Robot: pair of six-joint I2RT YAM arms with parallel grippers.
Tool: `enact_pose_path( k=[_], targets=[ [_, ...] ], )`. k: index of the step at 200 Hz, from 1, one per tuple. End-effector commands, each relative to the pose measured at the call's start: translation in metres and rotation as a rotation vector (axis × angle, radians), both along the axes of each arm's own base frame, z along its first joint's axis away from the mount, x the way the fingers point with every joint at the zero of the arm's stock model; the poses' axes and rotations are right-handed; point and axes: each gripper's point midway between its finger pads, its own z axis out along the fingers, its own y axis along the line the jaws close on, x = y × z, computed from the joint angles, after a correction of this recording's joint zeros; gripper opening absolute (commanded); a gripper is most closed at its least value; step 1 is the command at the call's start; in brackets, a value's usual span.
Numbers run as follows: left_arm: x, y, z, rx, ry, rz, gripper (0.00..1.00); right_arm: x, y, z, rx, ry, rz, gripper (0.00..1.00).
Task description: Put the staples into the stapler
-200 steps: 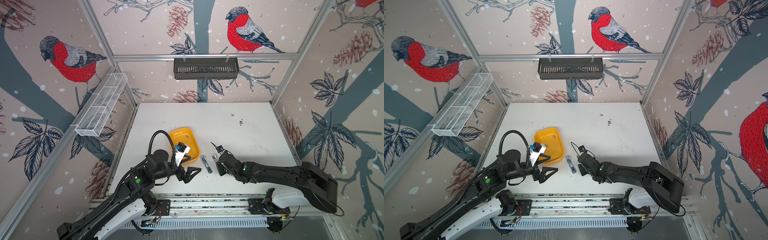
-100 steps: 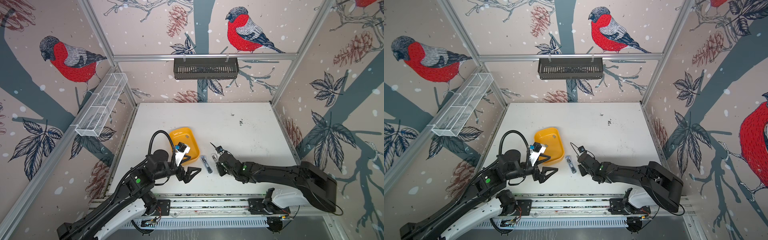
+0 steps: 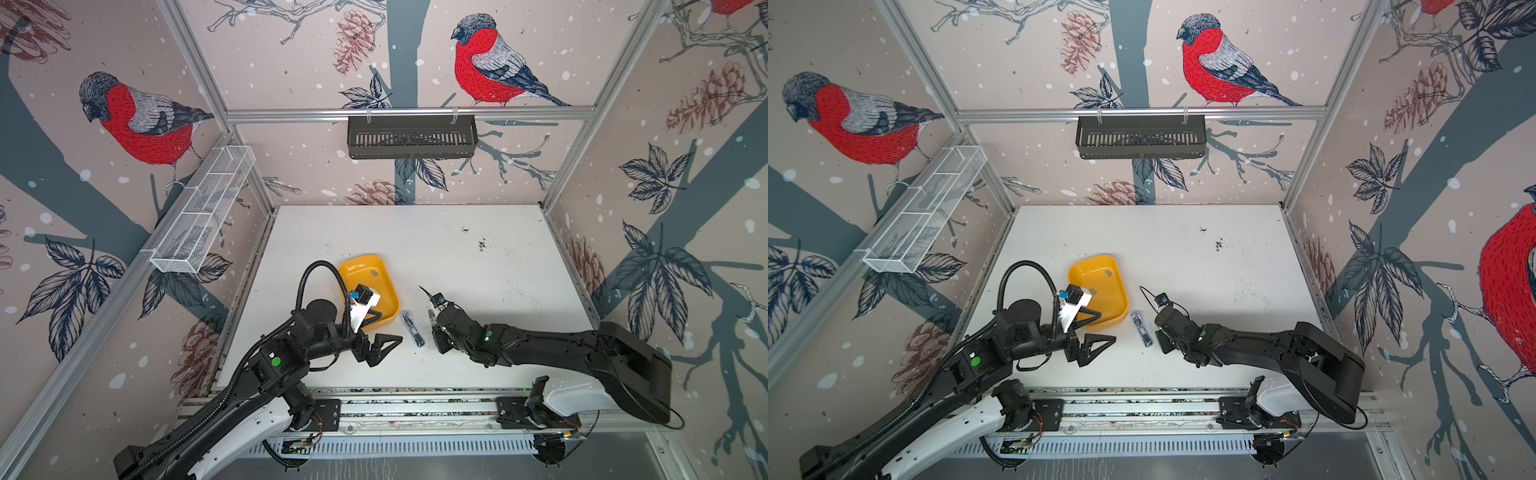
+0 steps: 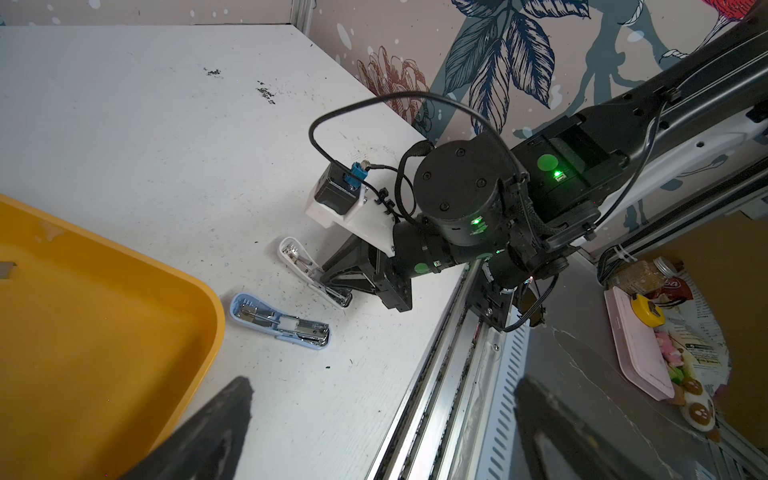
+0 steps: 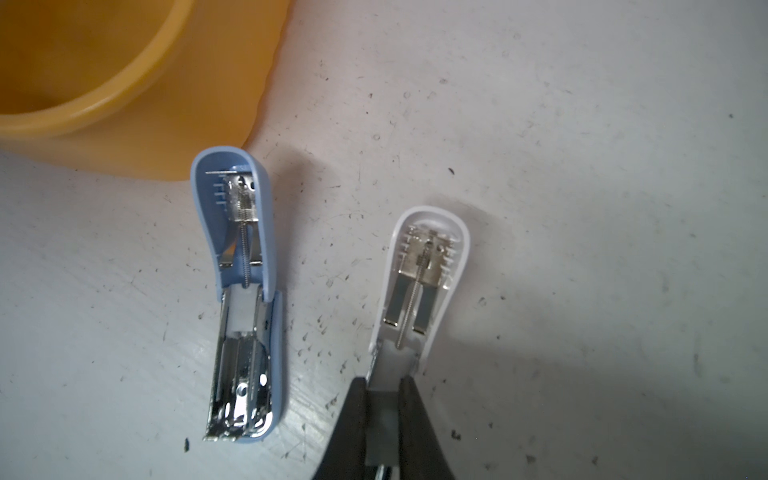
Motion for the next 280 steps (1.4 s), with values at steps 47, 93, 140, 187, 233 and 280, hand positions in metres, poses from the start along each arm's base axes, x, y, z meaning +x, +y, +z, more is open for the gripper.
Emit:
enact_pose_path(
  k=[47,93,140,187,233,280],
  targets=[
    [0.001,-0.002,0.006,-0.020,-0.025,-0.005,0.98,0.009,0.001,0.020,0.022,-0.046,-0.048,0.10],
    [0.001,-0.002,0.007,-0.022,-0.026,-0.007,0.98,0.007,0.004,0.029,0.079,-0.013,-0.096,0.10],
    [0.000,-0.002,0.008,-0.028,-0.030,-0.009,0.98,0.006,0.008,0.035,0.144,0.046,-0.278,0.09],
    [0.000,-0.002,0.009,-0.029,-0.030,-0.011,0.98,0.005,-0.003,0.028,0.179,0.077,-0.438,0.09],
    [-0.001,-0.002,0.009,-0.030,-0.029,-0.015,0.98,0.005,-0.014,0.025,0.199,0.080,-0.535,0.09],
    [-0.001,-0.003,0.008,-0.031,-0.027,-0.020,0.98,0.006,-0.014,0.023,0.186,0.076,-0.575,0.10]
  ],
)
